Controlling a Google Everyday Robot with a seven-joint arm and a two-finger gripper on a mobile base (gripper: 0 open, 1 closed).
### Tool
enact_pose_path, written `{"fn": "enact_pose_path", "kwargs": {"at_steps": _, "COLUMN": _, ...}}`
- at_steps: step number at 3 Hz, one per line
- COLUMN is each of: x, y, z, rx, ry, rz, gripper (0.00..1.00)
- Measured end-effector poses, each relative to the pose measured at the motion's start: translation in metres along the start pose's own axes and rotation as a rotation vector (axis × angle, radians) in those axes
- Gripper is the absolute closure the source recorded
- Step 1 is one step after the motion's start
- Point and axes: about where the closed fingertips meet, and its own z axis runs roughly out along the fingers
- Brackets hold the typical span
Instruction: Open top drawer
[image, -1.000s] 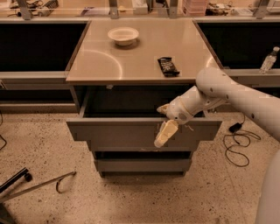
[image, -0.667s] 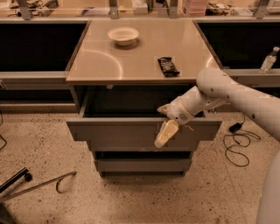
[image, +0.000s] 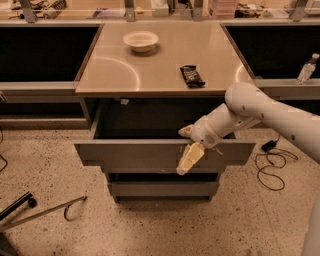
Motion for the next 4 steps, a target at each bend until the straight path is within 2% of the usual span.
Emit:
{"fn": "enact_pose_path", "kwargs": {"at_steps": 1, "x": 0.002, "y": 0.019, "z": 0.001, "rx": -0.021, "ry": -0.014, "rz": 0.018, "gripper": 0.00}}
{"fn": "enact_pose_path", "kwargs": {"at_steps": 2, "x": 0.002, "y": 0.019, "z": 0.001, "rx": -0.022, "ry": -0.014, "rz": 0.018, "gripper": 0.00}}
{"fn": "enact_pose_path", "kwargs": {"at_steps": 3, "x": 0.006, "y": 0.034, "z": 0.002, "rx": -0.037, "ry": 0.002, "rz": 0.020, "gripper": 0.00}}
{"fn": "enact_pose_path", "kwargs": {"at_steps": 4, "x": 0.015, "y": 0.068, "z": -0.005, "rx": -0.058, "ry": -0.003, "rz": 0.048, "gripper": 0.00}}
